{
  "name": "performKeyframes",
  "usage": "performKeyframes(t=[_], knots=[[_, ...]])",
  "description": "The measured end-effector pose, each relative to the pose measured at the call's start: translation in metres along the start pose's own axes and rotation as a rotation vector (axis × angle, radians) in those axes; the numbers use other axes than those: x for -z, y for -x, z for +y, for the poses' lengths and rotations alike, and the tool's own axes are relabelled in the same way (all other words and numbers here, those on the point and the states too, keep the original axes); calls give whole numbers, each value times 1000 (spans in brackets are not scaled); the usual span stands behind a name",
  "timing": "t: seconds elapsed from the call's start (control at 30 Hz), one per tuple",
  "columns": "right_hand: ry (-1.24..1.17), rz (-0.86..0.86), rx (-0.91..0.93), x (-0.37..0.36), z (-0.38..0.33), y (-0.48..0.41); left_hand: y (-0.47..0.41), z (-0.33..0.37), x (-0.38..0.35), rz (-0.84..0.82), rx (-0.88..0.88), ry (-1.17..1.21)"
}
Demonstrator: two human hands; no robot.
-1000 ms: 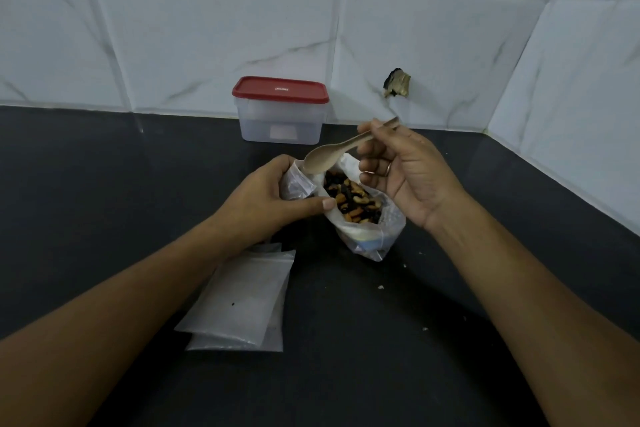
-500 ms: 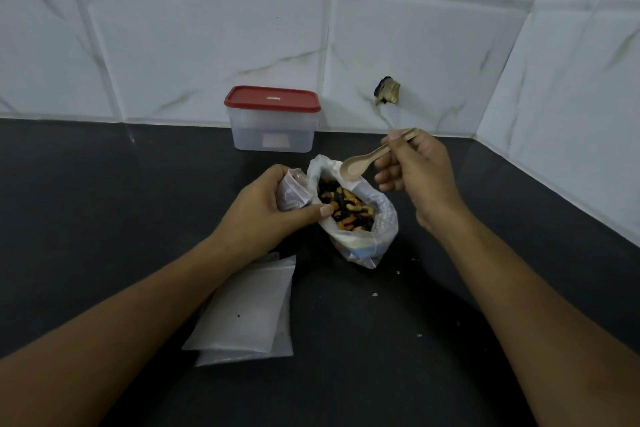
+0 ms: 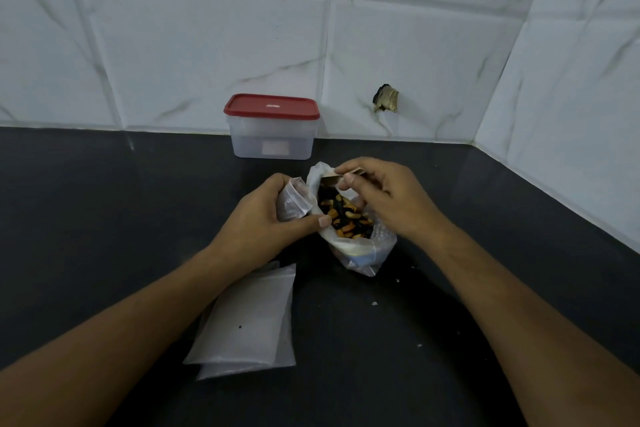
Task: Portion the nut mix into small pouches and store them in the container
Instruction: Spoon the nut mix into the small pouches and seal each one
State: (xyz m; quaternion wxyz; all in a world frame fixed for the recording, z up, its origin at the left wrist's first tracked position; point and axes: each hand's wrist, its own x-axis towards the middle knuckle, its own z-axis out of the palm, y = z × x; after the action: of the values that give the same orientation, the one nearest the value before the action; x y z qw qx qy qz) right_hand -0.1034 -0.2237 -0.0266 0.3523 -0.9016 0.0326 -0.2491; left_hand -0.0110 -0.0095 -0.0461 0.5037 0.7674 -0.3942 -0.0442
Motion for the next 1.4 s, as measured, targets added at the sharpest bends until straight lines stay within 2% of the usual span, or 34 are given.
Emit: performKeyframes(t=[0.1,0.23,0.3,0.57,0.67,0.73,0.8,0.93,1.1,1.4], knots=[[67,-40,25,-2,-2,0,0,0,0,1,-6,-4],[-165,72,-7,5,-4,-2,1,-1,0,0,-1,1],[-169,111,1,9,-1,-1,0,-1,0,-1,4,3],[145,-73,68,1,4,-1,1,-2,0,5,2,20],[-16,-76,31,3,-1,0,1,-1,0,5,-2,25],[-147,12,31,8,-2,-1,1,-1,0,6,0,17],[-133,56,53,10,0,0,1,-1,0,7,4,14],[30,-84,39,2,6,1,1,0,0,4,1,18],[-219,-20,-68,6,5,-6,1,-1,1,1,2,27],[-491,77,-261,4,5,-4,0,-2,0,-2,-2,15]])
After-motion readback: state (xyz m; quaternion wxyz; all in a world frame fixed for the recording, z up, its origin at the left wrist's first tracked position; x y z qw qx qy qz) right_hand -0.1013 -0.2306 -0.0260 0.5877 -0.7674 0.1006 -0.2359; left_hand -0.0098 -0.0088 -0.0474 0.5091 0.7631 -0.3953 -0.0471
